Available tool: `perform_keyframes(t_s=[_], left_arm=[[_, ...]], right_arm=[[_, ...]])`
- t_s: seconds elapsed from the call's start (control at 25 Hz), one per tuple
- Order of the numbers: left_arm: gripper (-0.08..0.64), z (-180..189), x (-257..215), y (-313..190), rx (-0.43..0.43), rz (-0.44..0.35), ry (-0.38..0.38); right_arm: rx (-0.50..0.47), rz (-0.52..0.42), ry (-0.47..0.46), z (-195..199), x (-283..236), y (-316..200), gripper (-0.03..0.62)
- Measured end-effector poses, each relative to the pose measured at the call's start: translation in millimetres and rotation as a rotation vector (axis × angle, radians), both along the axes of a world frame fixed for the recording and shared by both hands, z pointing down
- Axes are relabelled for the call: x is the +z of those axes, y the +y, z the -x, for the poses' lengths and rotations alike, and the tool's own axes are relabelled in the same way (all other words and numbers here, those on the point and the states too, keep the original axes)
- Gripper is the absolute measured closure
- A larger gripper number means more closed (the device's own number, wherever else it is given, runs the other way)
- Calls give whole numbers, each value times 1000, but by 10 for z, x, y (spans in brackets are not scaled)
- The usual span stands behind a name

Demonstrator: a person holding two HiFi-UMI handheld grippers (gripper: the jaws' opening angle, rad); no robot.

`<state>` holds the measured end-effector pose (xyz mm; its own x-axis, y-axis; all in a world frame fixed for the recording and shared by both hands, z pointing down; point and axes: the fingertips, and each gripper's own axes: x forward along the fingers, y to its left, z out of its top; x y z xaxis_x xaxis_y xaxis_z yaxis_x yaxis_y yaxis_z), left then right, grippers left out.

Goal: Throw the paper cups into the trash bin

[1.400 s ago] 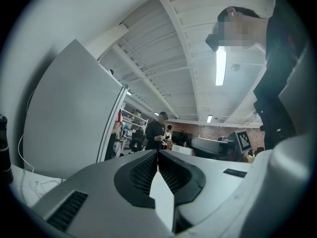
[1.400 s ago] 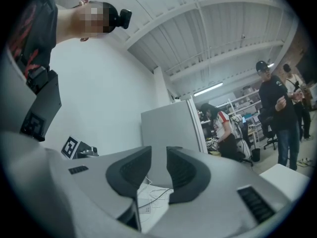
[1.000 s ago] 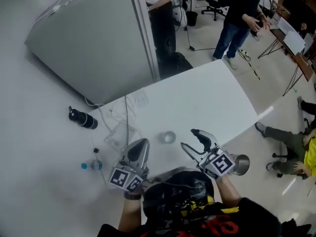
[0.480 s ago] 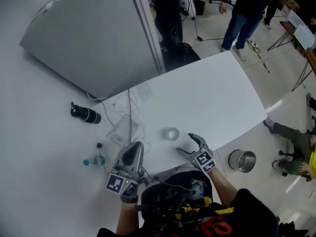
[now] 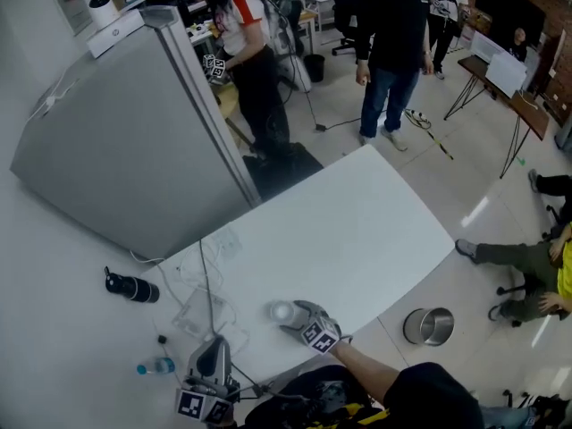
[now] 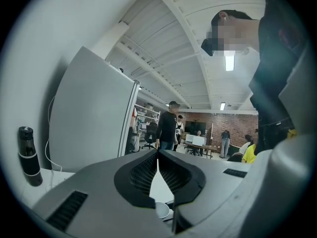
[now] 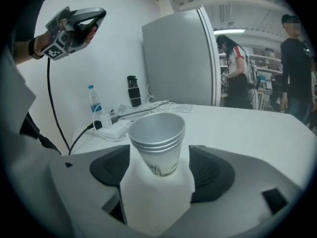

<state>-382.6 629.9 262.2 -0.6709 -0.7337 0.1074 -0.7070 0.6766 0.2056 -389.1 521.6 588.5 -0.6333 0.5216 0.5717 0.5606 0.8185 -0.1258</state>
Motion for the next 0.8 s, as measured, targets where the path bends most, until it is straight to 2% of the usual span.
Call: perform_keyframes(t_s=[0.2,0.24,0.4,0.52,0.8], left_arm=[[546,108,-8,-93,23,-6,-22],[546,118,-6,-95,23,-5,-23],[546,142,-7,-148,34,-15,-25],[546,160,-25,-195,56,-26,-35],[546,197,-22,-356,142,-61,-53]], right_arm=[[12,-45,-22,283,-4,-85,212],[11,-46,-27,305,-25,-78,261],[21,-27,-54,293,-176,-98,265],[69,33,-109,282,-544,-150,265],[222,138,-298,248,-1816,-544,267]])
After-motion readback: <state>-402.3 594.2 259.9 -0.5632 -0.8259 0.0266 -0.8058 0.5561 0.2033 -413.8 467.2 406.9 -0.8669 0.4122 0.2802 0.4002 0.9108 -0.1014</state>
